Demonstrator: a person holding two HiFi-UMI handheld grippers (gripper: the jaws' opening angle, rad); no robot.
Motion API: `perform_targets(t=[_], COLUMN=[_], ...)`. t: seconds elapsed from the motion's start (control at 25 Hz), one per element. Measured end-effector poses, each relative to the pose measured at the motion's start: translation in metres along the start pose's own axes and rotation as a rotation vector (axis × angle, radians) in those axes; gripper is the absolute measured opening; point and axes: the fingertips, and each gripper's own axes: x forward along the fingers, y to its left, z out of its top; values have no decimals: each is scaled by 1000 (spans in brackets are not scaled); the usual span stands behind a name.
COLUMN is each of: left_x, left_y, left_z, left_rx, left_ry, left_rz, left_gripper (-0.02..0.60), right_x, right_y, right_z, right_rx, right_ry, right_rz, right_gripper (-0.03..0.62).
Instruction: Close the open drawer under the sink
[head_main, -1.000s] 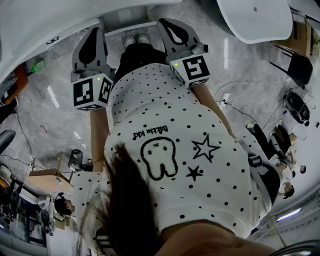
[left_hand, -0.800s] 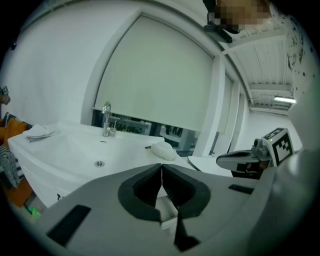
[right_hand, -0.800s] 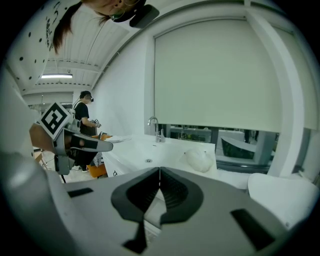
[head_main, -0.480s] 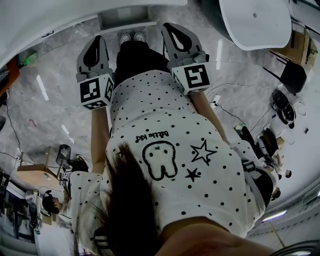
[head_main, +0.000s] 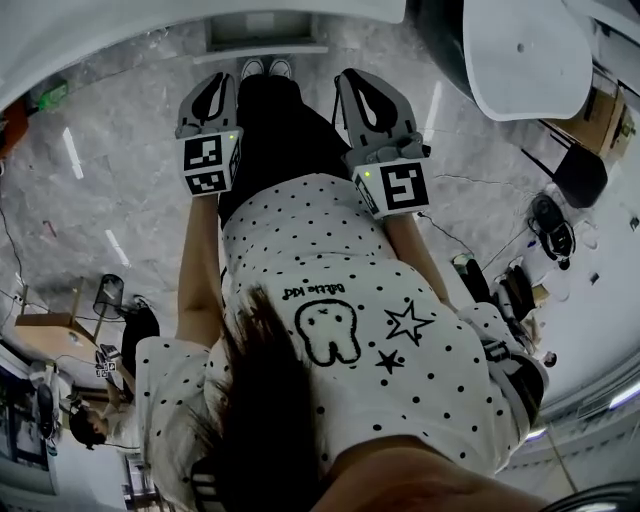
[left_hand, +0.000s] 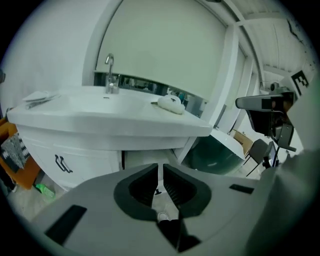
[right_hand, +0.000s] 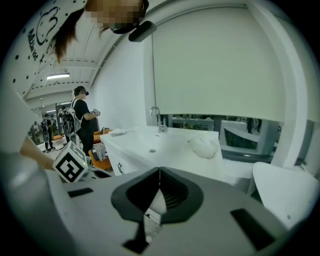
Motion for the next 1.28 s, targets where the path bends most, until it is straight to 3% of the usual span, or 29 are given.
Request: perform_targets(t=[0.12, 0.44, 0.72, 0.84, 0.92, 1.28], left_x=[21, 77, 124, 155, 166, 194], left_y=[-5, -17, 3, 14, 16, 10], left_z=[-16, -71, -142, -174, -180, -198], left_rx=[-29, -6, -66, -6, 13, -64], left_ry=[32, 102, 167, 190, 190, 174], left_rz=[-11, -25, 33, 46, 54, 52], left_gripper=[74, 78, 88, 98, 102, 126], right_x=[2, 22, 47, 59, 57, 45], right_y=[-1, -7, -9, -6, -5, -7], right_z=[-5, -43, -88, -111, -115, -127], right_rx=[11, 45, 92, 121, 137, 184], right_ry=[9, 32, 54, 66, 68, 89], right_rz=[-4, -16, -15, -19, -22, -45], right_gripper=[14, 14, 14, 14, 14, 14])
